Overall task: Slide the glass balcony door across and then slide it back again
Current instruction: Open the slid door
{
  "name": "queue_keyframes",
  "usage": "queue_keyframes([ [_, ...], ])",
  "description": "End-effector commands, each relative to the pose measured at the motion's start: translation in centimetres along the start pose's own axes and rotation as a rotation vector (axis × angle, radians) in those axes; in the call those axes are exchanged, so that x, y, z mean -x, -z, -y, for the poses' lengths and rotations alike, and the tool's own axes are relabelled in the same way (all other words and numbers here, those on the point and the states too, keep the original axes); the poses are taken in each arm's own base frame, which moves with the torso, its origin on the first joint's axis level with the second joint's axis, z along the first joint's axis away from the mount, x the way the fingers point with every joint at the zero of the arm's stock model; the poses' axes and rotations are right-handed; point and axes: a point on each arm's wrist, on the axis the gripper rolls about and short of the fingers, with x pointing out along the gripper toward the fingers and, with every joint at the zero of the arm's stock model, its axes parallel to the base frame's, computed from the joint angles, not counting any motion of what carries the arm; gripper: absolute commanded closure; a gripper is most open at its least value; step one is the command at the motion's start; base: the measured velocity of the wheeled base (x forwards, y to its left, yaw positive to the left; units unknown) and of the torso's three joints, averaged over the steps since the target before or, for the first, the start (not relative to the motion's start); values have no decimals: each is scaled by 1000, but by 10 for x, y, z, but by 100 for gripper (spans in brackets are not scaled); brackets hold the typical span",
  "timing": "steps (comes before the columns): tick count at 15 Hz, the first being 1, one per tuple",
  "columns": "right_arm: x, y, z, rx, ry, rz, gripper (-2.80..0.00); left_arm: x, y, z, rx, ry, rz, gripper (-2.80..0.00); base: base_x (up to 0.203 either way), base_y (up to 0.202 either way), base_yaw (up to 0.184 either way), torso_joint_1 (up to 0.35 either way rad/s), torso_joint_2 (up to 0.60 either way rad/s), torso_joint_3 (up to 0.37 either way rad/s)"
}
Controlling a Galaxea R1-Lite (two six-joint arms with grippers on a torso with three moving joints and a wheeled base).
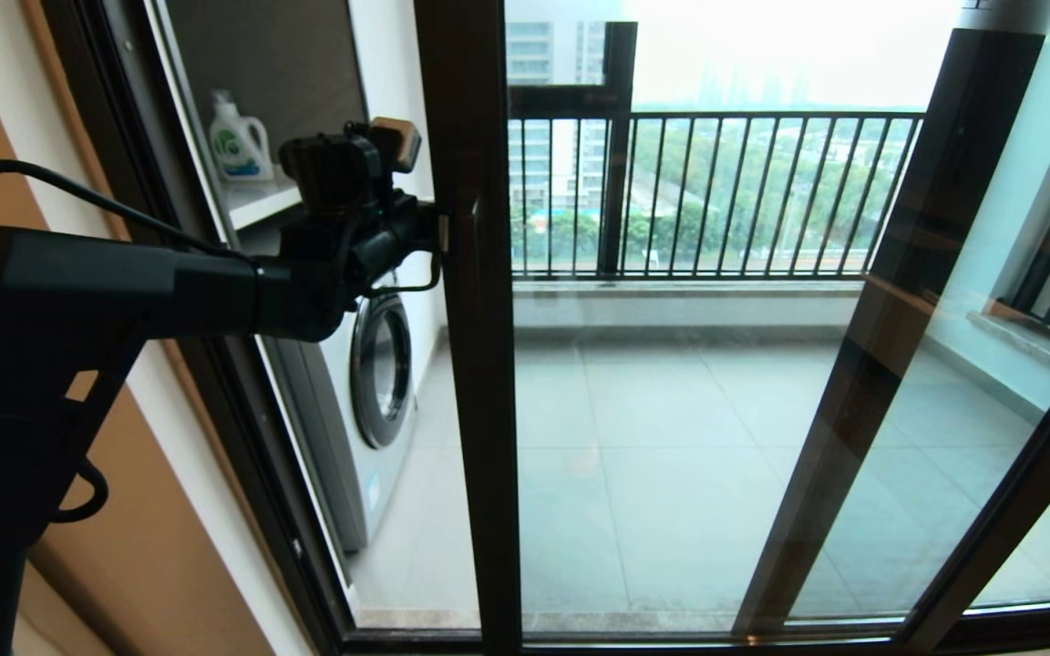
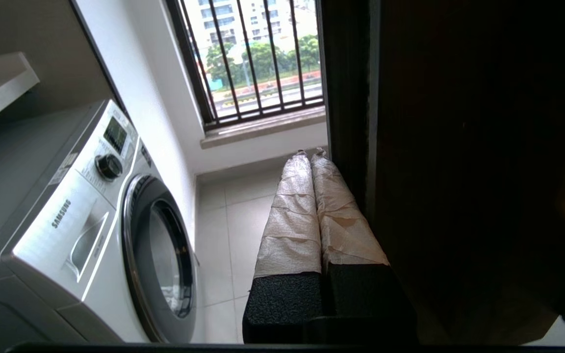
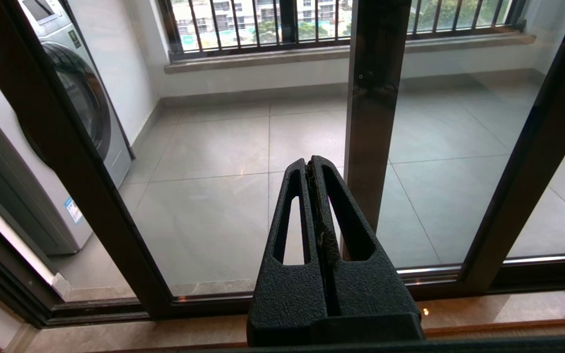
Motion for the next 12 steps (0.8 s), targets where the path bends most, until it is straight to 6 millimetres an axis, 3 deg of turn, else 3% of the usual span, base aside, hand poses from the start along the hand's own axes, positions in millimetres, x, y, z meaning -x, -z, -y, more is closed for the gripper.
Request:
queue_keyframes([
  [1,-1,3,0,0,0,-12,0,-6,1,20,-7,39,8,0,0,0,0,0,0,0],
  [12,-1,3,0,0,0,-12,0,-10,0,93,-16,188,27,0,0,0,0,0,0,0],
])
